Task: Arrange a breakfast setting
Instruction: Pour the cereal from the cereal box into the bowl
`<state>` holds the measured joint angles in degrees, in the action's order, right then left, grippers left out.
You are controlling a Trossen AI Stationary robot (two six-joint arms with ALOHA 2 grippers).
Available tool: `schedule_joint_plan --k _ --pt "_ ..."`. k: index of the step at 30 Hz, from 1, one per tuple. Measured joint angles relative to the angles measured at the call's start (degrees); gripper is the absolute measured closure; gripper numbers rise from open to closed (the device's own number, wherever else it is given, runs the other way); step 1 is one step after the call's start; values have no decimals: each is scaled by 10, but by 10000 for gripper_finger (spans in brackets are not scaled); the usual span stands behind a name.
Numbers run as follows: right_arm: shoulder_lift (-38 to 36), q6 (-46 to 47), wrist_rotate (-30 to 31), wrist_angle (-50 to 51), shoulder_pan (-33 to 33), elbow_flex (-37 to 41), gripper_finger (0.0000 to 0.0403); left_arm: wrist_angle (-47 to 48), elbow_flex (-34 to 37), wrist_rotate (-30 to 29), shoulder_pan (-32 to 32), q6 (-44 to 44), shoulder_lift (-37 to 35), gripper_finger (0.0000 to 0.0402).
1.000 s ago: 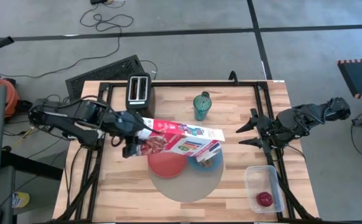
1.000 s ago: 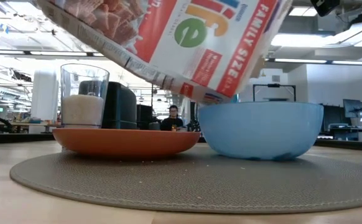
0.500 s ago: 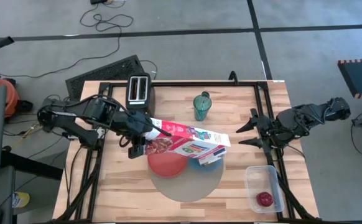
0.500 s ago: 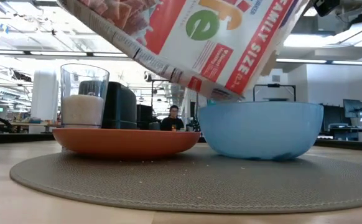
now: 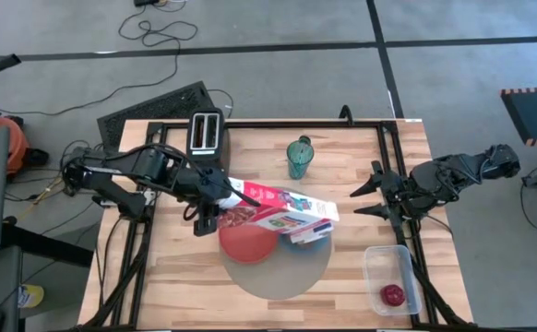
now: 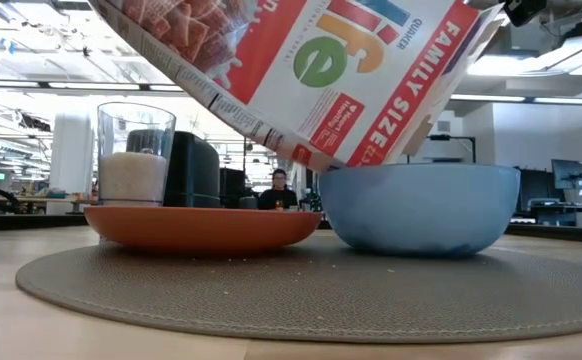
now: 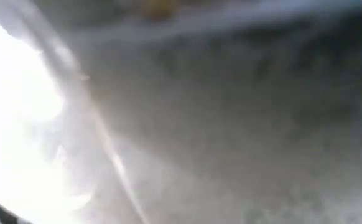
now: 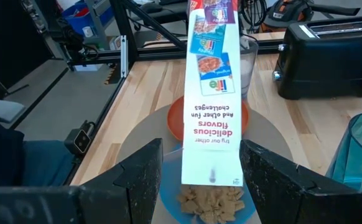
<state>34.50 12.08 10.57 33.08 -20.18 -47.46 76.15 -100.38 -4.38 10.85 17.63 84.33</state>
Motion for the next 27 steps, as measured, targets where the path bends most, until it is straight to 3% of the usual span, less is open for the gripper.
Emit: schedule_joint_plan --k 13,27 --pt "0 2 0 12 0 0 163 -28 8 -29 5 -1 -9 264" --pt "0 1 0 14 0 0 163 -126 126 -52 45 47 -83 264"
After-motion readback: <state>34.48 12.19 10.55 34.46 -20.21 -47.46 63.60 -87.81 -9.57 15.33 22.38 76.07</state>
